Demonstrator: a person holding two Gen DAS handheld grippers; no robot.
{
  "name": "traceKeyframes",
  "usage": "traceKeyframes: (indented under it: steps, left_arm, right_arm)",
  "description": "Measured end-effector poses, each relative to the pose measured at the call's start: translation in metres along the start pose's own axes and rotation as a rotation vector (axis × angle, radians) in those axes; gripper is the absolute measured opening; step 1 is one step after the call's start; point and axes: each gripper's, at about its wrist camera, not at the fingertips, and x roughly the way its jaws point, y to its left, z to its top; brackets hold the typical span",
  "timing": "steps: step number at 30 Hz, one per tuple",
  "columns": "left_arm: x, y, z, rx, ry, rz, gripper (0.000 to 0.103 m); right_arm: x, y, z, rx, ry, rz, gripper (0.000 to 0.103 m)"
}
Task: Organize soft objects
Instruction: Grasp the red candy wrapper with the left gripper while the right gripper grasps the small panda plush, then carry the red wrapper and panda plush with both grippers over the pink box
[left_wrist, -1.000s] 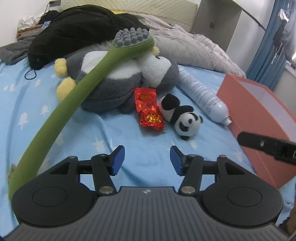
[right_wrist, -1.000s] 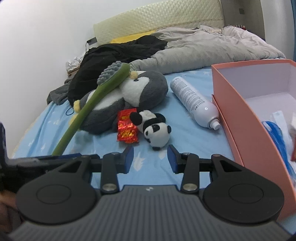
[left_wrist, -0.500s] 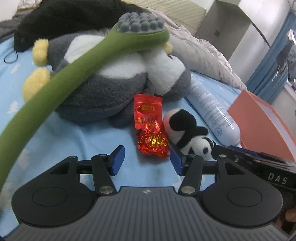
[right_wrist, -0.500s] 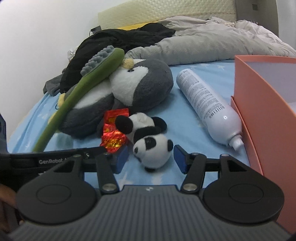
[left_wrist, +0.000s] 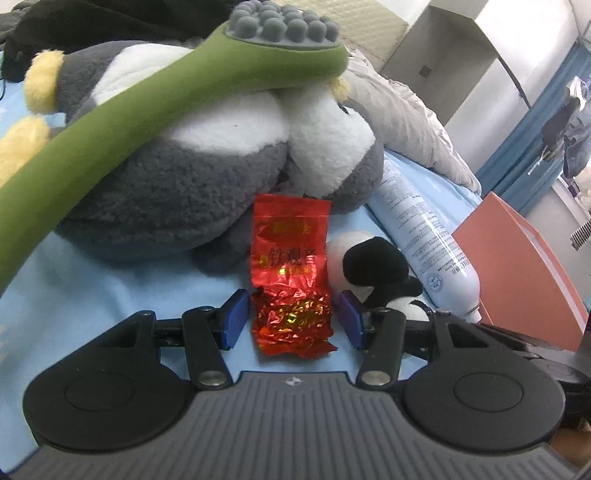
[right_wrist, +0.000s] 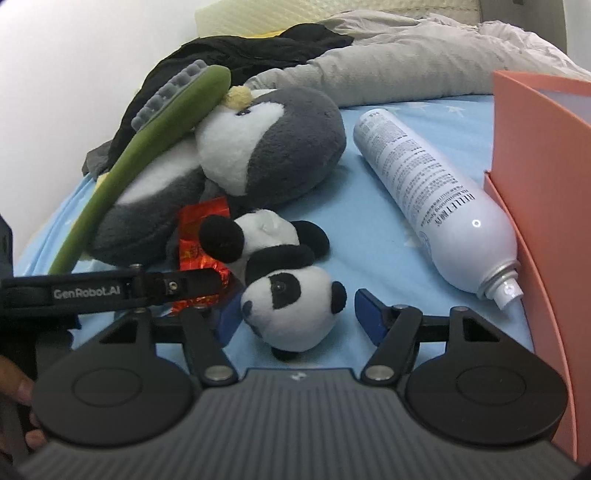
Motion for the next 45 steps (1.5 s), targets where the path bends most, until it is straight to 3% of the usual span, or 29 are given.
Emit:
traceKeyframes:
  steps: [4, 6, 11, 12, 14, 29, 31, 45]
  left_arm:
    - [0.003, -0.003, 0.000, 0.016, -0.005, 0.018, 0.054]
    - [0.002, -0.004, -0.001, 0.018, -0.010, 0.024, 0.053]
    - [-0.002, -0.009, -0.003, 0.026, -0.013, 0.042, 0.051]
    - [-0.005, -0.009, -0.003, 0.026, -0.014, 0.045, 0.042]
    - [-0.009, -0.009, -0.003, 0.008, -0.015, 0.039, 0.037]
    - [-0.066, -0.038, -0.028, 0.038, -0.009, 0.055, 0.036]
    - [-0.074, -0.043, -0.034, 0.043, -0.002, 0.067, 0.021]
    - [-0.126, -0.068, -0.072, 0.043, 0.013, 0.068, 0.021]
  right_arm:
    - [0.007, 0.000, -0.001, -0.012, 0.012, 0.002, 0.068]
    - [0.007, -0.001, -0.002, 0.002, 0.019, 0.018, 0.061]
    - [0.002, 0.002, -0.003, -0.003, 0.003, 0.008, 0.058]
    - [0.001, 0.002, -0.004, 0.000, 0.000, 0.003, 0.057]
    - [-0.002, 0.002, -0.004, -0.002, -0.003, -0.004, 0.057]
    - [-0.064, 0.015, -0.021, 0.005, -0.022, -0.037, 0.056]
    - [-0.076, 0.017, -0.025, 0.008, -0.024, -0.041, 0.056]
    - [-0.135, 0.030, -0.050, 0.003, 0.000, -0.078, 0.056]
